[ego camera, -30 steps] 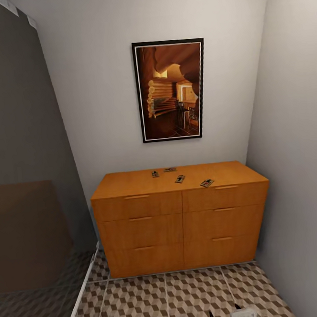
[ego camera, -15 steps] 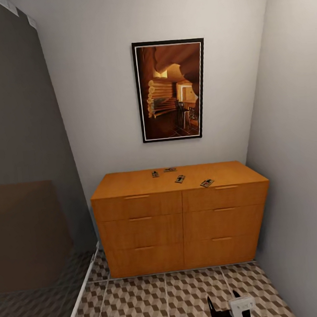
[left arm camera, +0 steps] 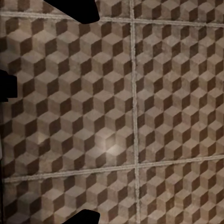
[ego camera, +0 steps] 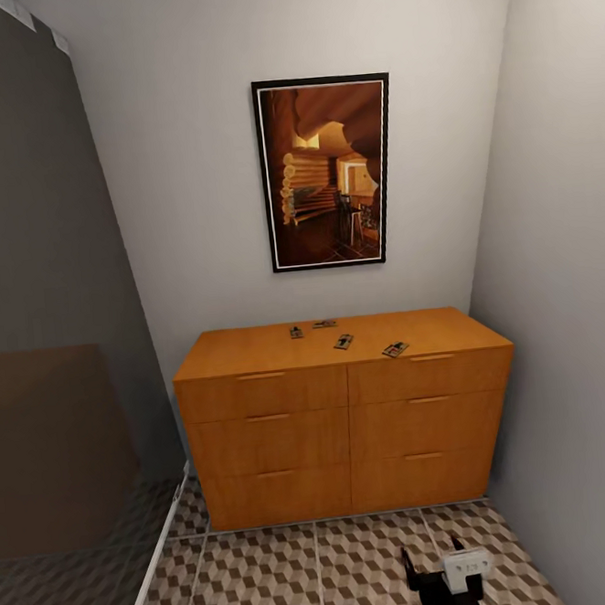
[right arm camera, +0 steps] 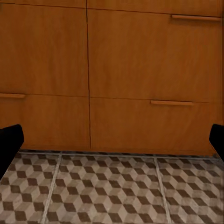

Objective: Take the four mousetraps from the cabinet in the bathroom and place them on the bathroom floor. Make sure all four end up on the same floor surface, and ensure that at least two of them are either under or directly next to the same bathroom sink.

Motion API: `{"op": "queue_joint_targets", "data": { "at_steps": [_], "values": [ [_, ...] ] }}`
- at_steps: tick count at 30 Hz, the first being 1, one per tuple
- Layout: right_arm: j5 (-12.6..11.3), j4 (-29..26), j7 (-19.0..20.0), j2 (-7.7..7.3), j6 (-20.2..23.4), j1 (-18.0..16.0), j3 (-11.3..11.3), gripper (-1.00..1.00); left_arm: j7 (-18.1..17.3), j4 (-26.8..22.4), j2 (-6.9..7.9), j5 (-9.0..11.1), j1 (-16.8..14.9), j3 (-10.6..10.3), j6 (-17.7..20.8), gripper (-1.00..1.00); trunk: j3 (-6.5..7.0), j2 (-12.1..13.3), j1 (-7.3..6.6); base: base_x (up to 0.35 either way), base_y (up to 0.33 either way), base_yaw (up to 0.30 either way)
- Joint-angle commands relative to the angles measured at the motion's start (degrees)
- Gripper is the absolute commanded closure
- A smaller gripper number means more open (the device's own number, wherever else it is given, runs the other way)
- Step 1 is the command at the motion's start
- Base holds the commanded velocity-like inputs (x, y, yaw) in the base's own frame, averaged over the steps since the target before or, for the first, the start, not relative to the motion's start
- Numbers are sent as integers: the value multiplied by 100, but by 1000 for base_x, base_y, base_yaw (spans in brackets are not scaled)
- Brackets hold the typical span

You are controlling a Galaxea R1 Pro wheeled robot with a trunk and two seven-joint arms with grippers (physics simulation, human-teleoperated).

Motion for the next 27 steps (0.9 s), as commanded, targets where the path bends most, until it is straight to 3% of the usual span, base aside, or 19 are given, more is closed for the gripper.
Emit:
{"op": "queue_joint_targets", "data": {
  "at_steps": [1,12,13,21,27],
  "values": [
    [59,-37,-65,0,32,1,1,-100,-6,0,0,-2,2,2,-8,-100,-4,-2,0,0,0,0],
    [59,-391,-119,-50,385,-2,1,-100,-6,89,0,-2,2,2,-8,-100,-4,-2,0,0,0,0],
    [59,-2421,-122,-52,2203,-4,1,-100,-6,94,0,-2,2,2,-8,-100,-4,-2,0,0,0,0],
    [66,-3000,-143,-59,2899,-72,1,-100,-6,104,0,-2,2,2,-11,-100,-4,-2,0,0,0,0],
    [81,-3176,-260,-63,3276,-436,1,-100,-6,113,0,-2,2,2,-11,-100,-4,-2,0,0,0,0]
  ]
}}
